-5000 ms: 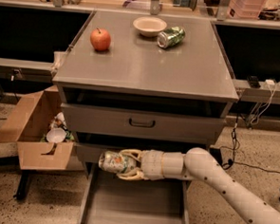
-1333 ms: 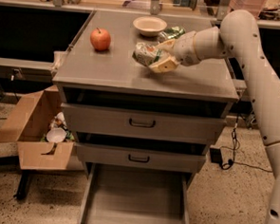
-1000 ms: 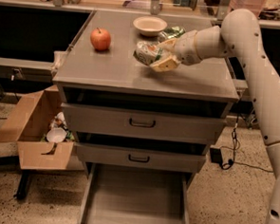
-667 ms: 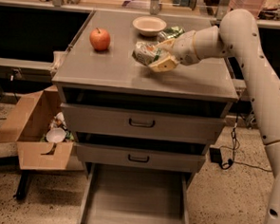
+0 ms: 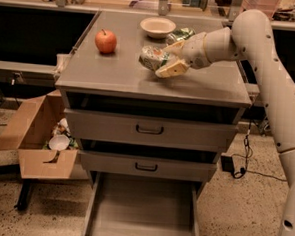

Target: Pick 7up can from bottom drawer and place on counter

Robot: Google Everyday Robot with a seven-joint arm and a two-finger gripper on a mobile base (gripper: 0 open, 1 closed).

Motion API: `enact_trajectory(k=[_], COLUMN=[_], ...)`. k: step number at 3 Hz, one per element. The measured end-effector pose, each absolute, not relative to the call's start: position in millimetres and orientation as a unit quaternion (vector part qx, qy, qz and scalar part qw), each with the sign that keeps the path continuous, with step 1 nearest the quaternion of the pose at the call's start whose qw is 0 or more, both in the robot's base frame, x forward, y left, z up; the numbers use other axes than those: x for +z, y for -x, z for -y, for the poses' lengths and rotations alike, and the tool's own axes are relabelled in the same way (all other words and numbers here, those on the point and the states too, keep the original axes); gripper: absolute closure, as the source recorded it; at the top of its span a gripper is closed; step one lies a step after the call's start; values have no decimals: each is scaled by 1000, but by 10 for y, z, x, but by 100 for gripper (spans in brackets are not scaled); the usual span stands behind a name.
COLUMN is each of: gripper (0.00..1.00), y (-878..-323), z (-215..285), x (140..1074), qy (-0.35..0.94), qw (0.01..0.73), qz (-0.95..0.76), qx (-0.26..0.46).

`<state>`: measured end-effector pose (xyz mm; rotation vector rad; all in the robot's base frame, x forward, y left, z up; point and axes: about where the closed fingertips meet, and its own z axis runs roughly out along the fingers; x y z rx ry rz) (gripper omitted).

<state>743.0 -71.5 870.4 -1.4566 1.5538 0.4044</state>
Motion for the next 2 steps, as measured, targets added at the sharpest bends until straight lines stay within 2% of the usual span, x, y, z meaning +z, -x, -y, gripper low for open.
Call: enact_trajectory(k=[1,2], gripper=[0,0], y=[-7430,-7430], z=[715,714], x=[8704,8704], qy=[594,594], qw=[468,468], qz=[-633,-633], qx=[165,165])
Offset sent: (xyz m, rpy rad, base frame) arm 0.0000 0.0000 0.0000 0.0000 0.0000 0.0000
